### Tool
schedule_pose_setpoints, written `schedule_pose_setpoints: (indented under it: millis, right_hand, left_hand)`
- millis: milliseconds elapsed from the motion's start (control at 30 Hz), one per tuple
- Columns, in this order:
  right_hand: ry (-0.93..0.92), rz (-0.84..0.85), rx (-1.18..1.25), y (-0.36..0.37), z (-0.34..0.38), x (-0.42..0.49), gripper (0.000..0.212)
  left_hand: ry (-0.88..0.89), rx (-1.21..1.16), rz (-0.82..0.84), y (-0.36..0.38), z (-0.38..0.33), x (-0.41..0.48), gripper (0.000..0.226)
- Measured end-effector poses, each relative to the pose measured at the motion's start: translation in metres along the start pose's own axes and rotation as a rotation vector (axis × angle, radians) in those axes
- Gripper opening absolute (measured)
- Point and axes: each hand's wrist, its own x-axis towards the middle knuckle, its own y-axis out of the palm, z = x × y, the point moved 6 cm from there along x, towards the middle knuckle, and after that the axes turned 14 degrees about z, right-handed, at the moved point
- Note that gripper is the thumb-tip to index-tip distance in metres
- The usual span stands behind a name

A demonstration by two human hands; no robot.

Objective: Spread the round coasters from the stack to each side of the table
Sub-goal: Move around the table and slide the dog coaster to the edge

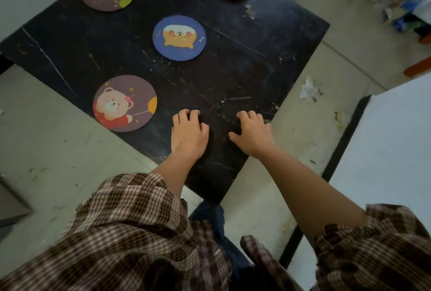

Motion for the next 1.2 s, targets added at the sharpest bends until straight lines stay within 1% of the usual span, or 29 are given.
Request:
schedule_pose_setpoints:
  millis: [167, 433, 600, 867, 1067, 1200]
  right_hand:
    - [-0.086, 0.065, -0.076, -0.028, 0.005, 0.035, 0.066]
    - [-0.223, 0.109, -0.153, -0.071, 0.028, 0.08, 0.059]
    - [-0.345, 0.146, -0.279, -0.093, 0.033, 0.113, 0.059]
    - [-0.564, 0.222, -0.444, -0.129, 0.036, 0.161, 0.063]
    - [-0.647, 0.246, -0.525, -0.149, 0.044, 0.189, 0.064]
    - [-0.676, 0.237, -0.538, -0.161, 0.059, 0.21, 0.064]
  left_hand:
    - [-0.076, -0.032, -0.018, -0.006, -0.012, 0.017, 0.042]
    - [-0.255, -0.092, -0.041, -0.015, -0.024, 0.038, 0.047]
    - [-0.367, -0.152, -0.096, -0.019, -0.035, 0.055, 0.049]
    - [-0.597, -0.258, -0.215, -0.019, -0.064, 0.077, 0.05]
    - [-0.706, -0.402, -0.292, -0.016, -0.087, 0.091, 0.054]
    - [-0.736, -0.413, -0.32, -0.021, -0.086, 0.104, 0.055]
